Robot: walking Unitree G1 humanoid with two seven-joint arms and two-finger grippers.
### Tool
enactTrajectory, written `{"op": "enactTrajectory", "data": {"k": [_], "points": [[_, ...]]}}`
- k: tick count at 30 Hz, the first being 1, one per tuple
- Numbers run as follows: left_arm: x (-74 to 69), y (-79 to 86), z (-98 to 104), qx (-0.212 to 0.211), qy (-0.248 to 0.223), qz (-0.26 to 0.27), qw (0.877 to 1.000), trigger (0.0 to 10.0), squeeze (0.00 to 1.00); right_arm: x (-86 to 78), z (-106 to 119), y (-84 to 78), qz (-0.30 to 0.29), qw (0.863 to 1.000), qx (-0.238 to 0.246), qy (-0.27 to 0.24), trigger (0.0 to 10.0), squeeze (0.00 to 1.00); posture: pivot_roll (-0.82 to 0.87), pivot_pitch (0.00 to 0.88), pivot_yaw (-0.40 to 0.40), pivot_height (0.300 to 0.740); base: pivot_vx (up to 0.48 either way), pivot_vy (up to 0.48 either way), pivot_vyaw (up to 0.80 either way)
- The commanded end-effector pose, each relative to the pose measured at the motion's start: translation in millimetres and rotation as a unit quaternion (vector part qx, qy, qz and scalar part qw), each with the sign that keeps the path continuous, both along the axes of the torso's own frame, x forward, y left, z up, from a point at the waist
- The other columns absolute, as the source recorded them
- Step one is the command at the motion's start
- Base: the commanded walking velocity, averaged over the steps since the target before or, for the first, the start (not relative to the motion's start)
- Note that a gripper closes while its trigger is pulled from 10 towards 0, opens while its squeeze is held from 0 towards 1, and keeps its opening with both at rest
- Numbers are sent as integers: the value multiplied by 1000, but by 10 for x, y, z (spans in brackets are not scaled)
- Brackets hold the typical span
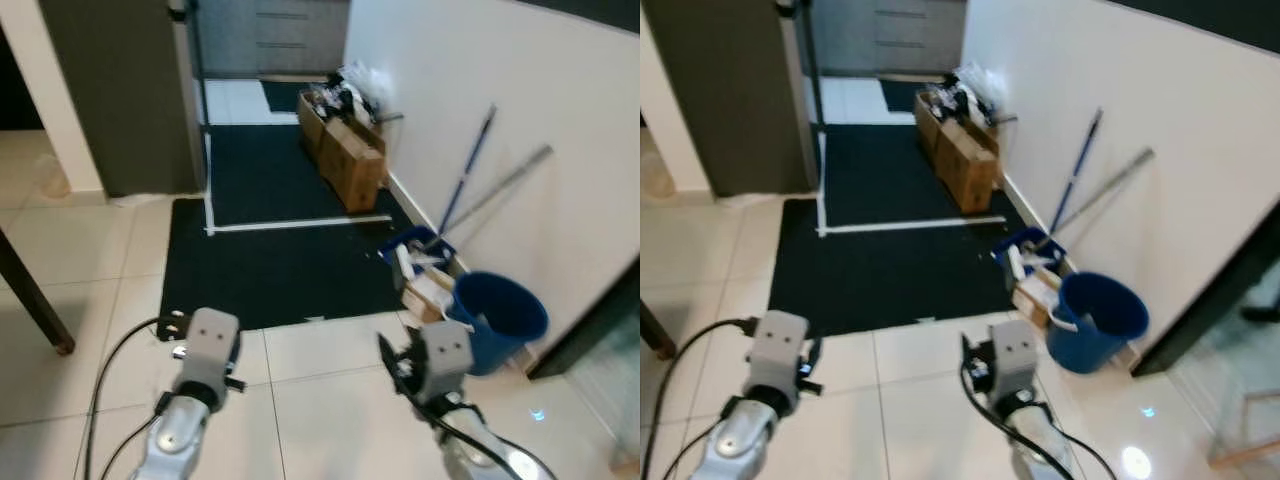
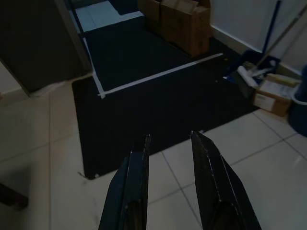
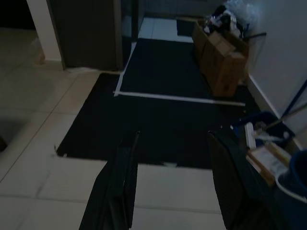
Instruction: Setting the table
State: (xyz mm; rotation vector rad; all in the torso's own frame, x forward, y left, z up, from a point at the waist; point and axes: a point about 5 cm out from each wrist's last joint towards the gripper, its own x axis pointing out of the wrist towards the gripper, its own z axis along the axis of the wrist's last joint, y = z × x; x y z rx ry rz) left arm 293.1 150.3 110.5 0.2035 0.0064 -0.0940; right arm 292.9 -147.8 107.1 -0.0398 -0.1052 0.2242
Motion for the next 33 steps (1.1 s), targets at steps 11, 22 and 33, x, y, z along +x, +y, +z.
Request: {"op": "enactTrajectory", "data": {"k": [11,22,33], "points": [[-27,29,-74,5,19,1,1000,10000,0,-26,-27,14,-4,1000,12,6,10000,0,79,77,9,740,449,0,0],[-11,1,-82,5,20,-6,1000,10000,0,-39,-19,4,-2,1000,11,4,10000,0,68,66,17,740,449,0,0],[10,5,-81,8,19,-8,1000,10000,0,-34,-26,10,-1,1000,9,4,10000,0,65,50,23,740,449,0,0]]}}
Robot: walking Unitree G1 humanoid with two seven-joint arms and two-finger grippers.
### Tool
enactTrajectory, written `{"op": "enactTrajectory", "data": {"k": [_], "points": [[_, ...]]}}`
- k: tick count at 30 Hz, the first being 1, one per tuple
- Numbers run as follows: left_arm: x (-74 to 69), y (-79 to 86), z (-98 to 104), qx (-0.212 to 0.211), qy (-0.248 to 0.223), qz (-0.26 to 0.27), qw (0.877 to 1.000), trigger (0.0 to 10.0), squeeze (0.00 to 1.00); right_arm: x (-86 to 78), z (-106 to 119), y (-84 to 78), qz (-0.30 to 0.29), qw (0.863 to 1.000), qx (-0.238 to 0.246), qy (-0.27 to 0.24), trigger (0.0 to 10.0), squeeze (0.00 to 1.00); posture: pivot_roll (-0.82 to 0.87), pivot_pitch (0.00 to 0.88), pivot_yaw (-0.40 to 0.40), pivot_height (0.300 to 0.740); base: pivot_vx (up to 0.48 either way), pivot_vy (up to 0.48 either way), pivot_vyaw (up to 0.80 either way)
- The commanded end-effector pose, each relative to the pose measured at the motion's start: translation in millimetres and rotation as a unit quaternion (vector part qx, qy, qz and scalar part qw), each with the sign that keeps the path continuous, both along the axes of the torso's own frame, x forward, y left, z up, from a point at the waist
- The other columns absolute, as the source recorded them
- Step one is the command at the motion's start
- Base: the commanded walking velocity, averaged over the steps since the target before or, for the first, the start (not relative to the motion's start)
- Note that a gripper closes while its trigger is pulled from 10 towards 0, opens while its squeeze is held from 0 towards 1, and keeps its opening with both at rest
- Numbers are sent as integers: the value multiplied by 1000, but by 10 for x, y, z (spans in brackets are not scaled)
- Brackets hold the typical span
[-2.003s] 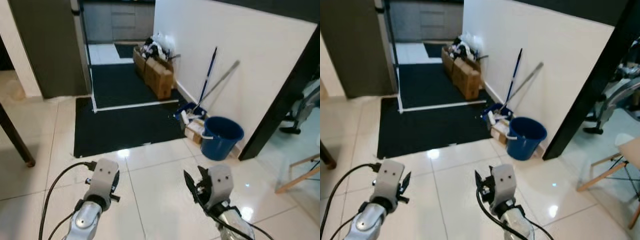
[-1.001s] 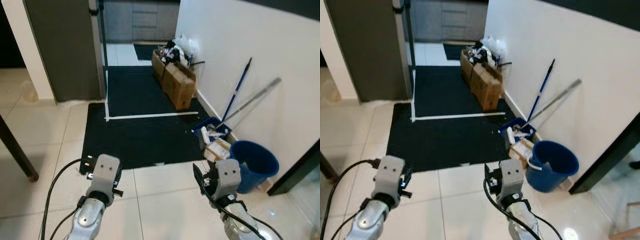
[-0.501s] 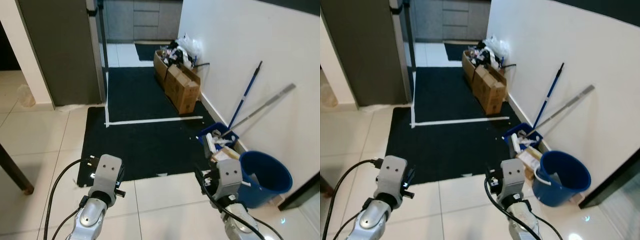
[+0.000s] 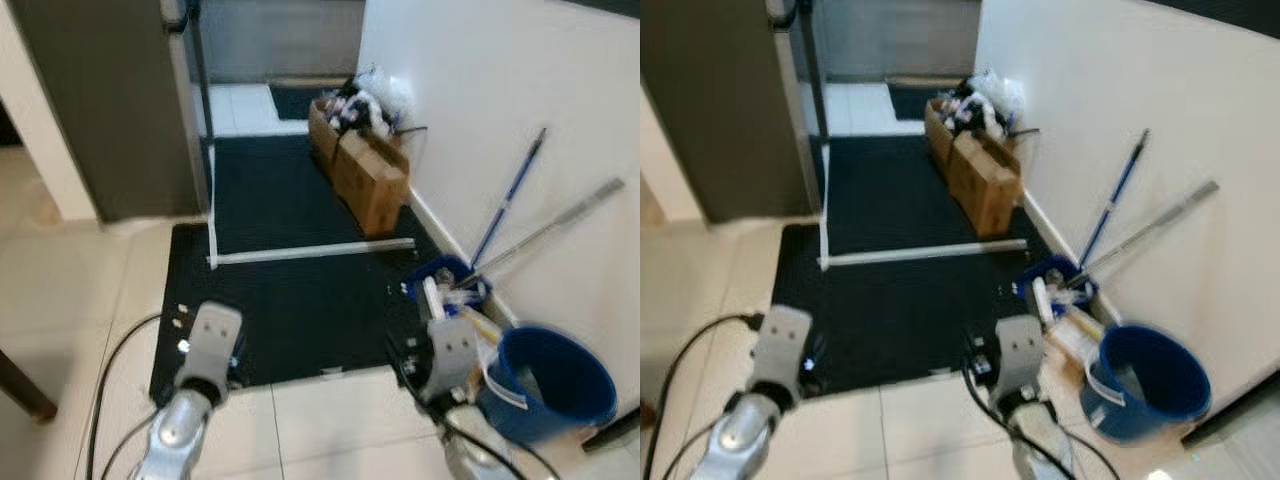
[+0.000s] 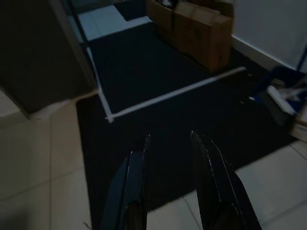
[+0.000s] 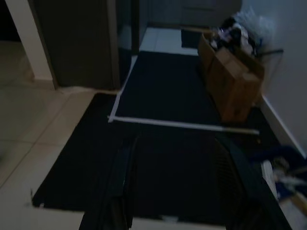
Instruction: Setting the table
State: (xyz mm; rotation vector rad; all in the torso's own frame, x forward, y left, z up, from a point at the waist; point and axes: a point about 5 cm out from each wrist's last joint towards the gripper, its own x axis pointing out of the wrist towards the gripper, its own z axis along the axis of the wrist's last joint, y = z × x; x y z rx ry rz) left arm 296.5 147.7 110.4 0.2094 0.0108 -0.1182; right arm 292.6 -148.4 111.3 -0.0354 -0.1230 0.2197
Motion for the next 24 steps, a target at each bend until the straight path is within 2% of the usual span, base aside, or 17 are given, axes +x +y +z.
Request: {"op": "enactTrajectory", "data": {"k": [1,24], "points": [[-21,30,-80,5,16,3,1000,10000,0,-31,-68,16,1,1000,5,13,10000,0,65,50,23,740,446,0,0],[1,17,-74,5,14,-1,1000,10000,0,-24,-68,11,-2,1000,5,12,10000,0,64,49,27,740,447,0,0]]}}
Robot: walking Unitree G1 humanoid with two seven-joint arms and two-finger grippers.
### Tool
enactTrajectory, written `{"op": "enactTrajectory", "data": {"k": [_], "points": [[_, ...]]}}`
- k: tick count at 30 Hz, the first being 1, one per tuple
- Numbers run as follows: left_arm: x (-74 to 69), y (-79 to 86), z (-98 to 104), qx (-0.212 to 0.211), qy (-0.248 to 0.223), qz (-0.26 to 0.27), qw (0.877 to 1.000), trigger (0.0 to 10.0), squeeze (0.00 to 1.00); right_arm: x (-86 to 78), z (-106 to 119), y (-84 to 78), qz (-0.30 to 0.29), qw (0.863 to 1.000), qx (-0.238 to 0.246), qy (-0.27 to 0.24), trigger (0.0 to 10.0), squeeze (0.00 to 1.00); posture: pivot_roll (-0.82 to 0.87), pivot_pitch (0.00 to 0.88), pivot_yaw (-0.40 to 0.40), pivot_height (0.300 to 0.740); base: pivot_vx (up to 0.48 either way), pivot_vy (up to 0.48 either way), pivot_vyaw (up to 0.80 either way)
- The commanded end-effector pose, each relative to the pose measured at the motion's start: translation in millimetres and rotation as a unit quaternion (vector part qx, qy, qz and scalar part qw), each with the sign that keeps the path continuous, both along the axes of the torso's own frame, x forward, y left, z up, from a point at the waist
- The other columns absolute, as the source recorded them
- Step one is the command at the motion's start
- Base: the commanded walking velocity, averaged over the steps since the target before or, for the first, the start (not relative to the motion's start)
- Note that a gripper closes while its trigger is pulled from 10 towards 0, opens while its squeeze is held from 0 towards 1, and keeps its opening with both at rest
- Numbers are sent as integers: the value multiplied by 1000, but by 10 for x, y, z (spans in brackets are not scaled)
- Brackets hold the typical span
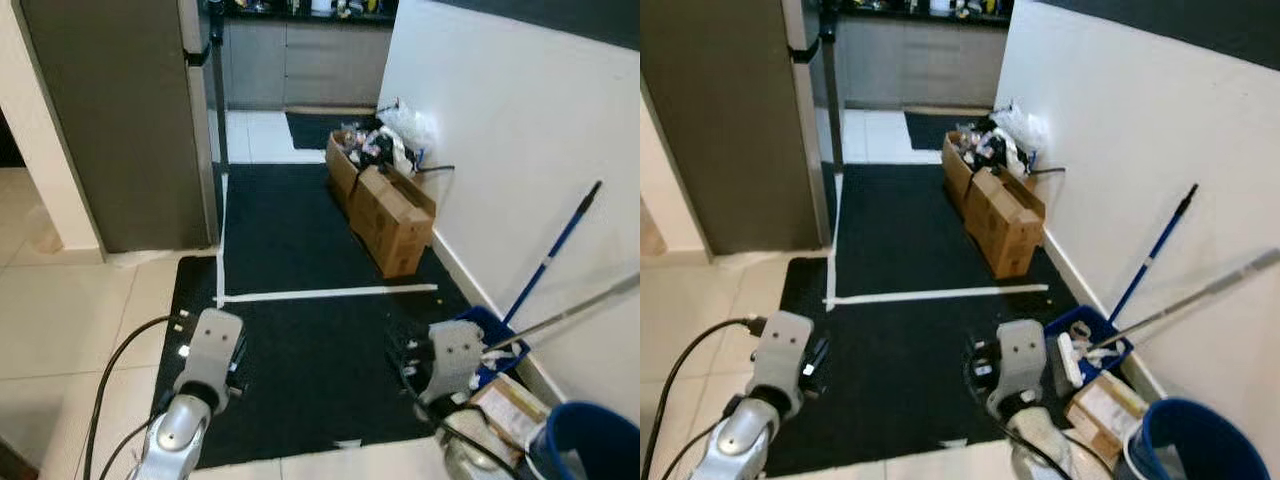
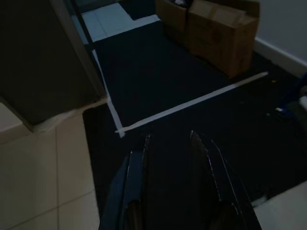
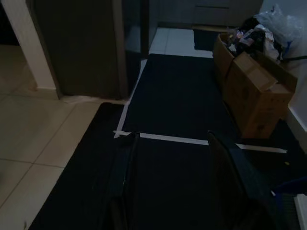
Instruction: Setting the table
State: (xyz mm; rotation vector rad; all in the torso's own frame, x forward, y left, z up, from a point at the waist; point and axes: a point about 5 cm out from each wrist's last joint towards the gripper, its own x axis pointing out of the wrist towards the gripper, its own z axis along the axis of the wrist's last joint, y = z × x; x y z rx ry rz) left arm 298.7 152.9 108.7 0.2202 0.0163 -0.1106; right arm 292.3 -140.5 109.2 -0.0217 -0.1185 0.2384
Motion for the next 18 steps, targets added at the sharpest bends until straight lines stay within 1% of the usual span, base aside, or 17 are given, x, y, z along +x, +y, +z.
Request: {"op": "enactTrajectory", "data": {"k": [1,8,10,13,18], "points": [[-20,-36,-56,0,12,-5,1000,10000,0,-20,-46,-68,-11,1000,-1,9,10000,0,64,50,28,740,435,0,0],[-21,-34,-59,0,13,-4,1000,10000,0,-18,-47,-66,-11,1000,-1,8,10000,0,64,51,29,740,419,0,0],[-23,-28,-71,-4,18,0,1000,10000,0,-18,-47,-66,-12,1000,-1,8,10000,0,64,51,29,740,304,0,0],[-27,-28,-81,-10,22,1,1000,10000,0,-20,-50,-68,-12,1000,-1,9,10000,0,64,51,29,740,0,0,0],[-49,-51,-113,-19,35,-12,999,10000,0,-27,-54,-64,-11,1000,3,11,10000,0,64,51,29,740,0,0,0]]}}
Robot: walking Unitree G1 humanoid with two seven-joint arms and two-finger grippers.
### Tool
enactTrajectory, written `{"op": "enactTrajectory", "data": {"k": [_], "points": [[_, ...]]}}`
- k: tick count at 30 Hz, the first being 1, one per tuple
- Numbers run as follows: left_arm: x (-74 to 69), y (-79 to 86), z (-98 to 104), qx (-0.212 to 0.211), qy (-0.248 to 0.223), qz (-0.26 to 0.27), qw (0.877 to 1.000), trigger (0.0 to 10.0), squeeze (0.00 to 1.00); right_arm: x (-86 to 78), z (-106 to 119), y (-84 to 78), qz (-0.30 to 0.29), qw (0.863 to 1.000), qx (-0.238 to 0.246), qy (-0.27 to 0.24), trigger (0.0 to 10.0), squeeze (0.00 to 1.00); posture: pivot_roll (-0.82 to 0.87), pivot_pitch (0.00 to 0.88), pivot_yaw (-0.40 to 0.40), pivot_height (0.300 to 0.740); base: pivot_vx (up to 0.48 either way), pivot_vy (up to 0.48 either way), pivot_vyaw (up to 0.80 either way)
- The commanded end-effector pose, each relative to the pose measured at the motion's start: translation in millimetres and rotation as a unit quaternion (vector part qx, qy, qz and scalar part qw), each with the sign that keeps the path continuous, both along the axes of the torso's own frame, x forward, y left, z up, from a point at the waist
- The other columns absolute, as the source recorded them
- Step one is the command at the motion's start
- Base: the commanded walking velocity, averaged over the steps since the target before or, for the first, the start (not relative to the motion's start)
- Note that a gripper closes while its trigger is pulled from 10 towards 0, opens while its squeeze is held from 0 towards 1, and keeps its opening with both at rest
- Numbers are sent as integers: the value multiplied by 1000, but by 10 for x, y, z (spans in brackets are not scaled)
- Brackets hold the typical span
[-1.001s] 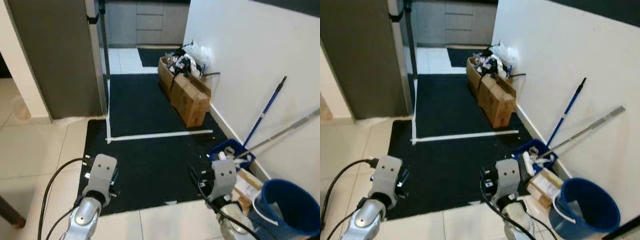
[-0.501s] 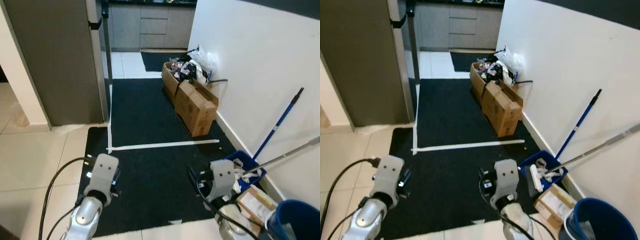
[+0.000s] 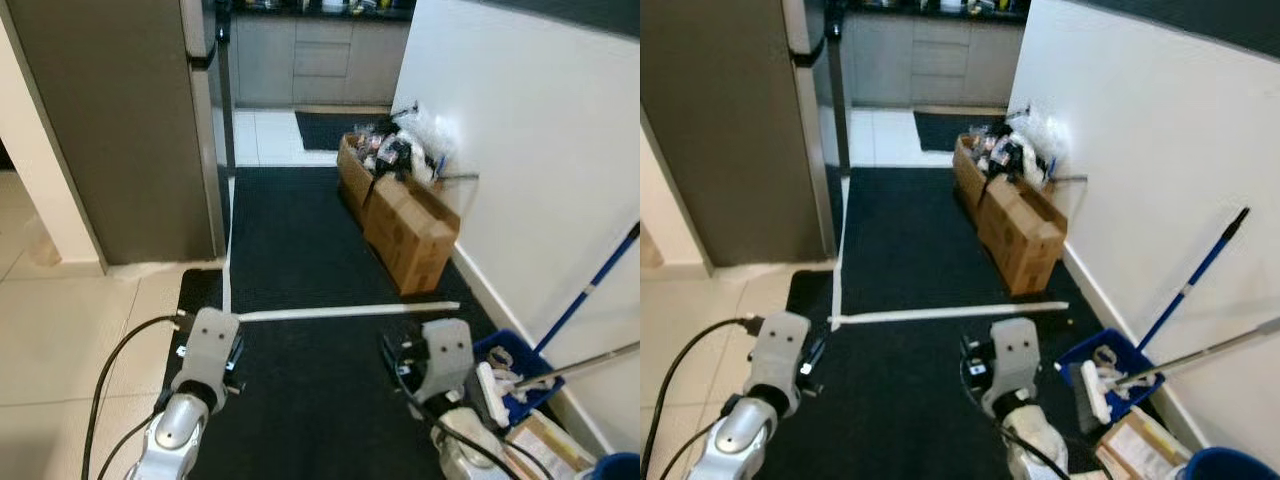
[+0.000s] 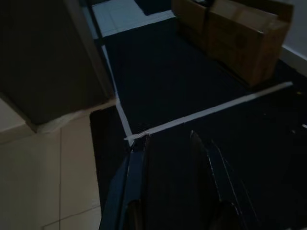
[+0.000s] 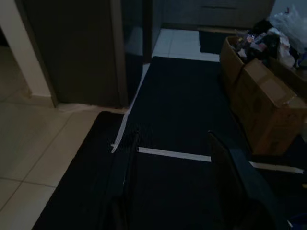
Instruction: Setting the table
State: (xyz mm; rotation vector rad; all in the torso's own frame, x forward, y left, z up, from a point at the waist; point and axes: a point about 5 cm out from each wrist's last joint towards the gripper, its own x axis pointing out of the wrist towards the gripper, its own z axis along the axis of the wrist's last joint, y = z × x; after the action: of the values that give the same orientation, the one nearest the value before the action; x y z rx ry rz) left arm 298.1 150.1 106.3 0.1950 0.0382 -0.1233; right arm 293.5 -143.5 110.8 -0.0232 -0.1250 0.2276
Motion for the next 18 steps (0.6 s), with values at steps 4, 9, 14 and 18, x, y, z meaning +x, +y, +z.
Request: {"op": "enactTrajectory", "data": {"k": [4,9,14,18], "points": [[-58,-35,-116,-21,37,-15,999,10000,0,-43,-67,-20,-6,1000,20,18,10000,0,63,57,32,740,0,0,0],[-78,-48,-131,-29,45,-24,998,10000,0,-45,-75,-6,0,1000,14,21,10000,0,63,58,35,740,0,0,0],[-82,-38,-140,-31,49,-20,998,10000,0,-56,-82,12,12,999,19,23,10000,0,63,61,36,740,0,0,480],[-82,-26,-139,-31,51,-18,998,10000,0,-56,-76,7,12,999,21,23,10000,0,62,62,36,740,0,0,800]]}}
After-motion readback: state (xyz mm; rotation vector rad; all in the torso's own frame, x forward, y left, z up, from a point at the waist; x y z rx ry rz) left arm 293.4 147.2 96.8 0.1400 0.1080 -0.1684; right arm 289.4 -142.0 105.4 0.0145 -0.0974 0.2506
